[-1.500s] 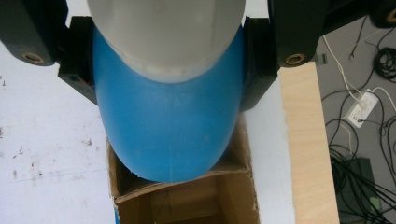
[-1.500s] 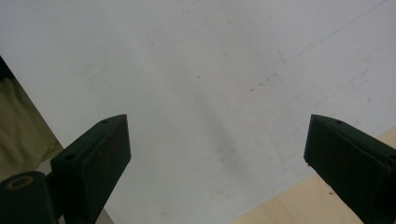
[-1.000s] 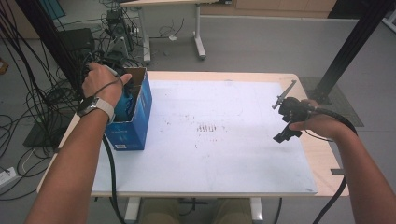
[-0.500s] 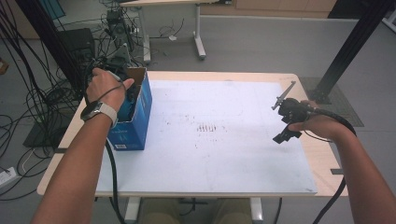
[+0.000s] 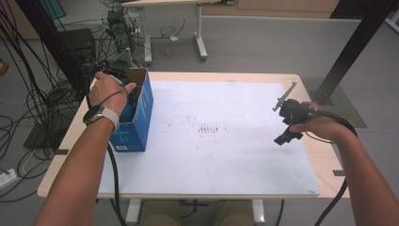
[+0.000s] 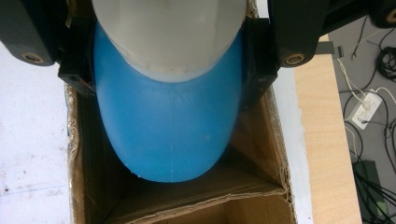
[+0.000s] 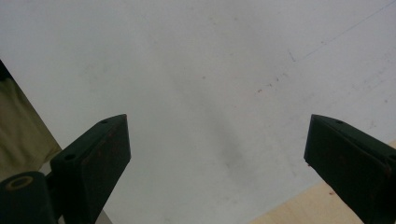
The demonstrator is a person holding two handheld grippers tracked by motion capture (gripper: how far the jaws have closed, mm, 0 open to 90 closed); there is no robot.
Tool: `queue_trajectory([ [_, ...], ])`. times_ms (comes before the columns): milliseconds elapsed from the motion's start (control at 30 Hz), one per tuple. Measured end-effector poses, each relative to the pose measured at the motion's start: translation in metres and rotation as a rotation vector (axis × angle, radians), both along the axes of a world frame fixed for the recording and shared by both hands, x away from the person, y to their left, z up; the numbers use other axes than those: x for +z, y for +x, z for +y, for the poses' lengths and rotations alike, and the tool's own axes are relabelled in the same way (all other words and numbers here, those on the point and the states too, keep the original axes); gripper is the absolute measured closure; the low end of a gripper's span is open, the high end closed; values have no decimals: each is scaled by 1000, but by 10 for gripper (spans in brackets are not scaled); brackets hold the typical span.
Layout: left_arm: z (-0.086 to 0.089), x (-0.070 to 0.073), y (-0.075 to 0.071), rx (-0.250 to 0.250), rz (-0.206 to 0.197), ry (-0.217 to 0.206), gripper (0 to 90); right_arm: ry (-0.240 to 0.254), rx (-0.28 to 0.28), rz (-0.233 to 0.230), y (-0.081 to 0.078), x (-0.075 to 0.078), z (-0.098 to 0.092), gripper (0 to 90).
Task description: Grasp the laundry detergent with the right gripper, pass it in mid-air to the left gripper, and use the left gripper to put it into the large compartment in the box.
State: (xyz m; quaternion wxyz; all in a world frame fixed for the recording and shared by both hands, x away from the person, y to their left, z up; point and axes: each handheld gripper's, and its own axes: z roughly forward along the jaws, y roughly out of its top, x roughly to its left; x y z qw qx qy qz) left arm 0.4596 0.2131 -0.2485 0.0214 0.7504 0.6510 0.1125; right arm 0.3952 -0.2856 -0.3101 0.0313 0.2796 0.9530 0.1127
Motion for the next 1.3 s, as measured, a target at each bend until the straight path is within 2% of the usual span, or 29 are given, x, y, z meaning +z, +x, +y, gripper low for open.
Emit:
queue_trajectory([
  [267,1,-7,0,6,1,1,376,1,-6,2,-1,-2,-2,71],
  [633,1,-18,2,-4,29,4,376,2,-6,9,-2,-4,-3,71],
  [800,2,-24,2,-3,24,1,376,0,-9,12,-2,-6,-3,71],
  [1300,3,-25,2,-8,25,-3,375,0,-11,4,-3,-3,-4,71],
])
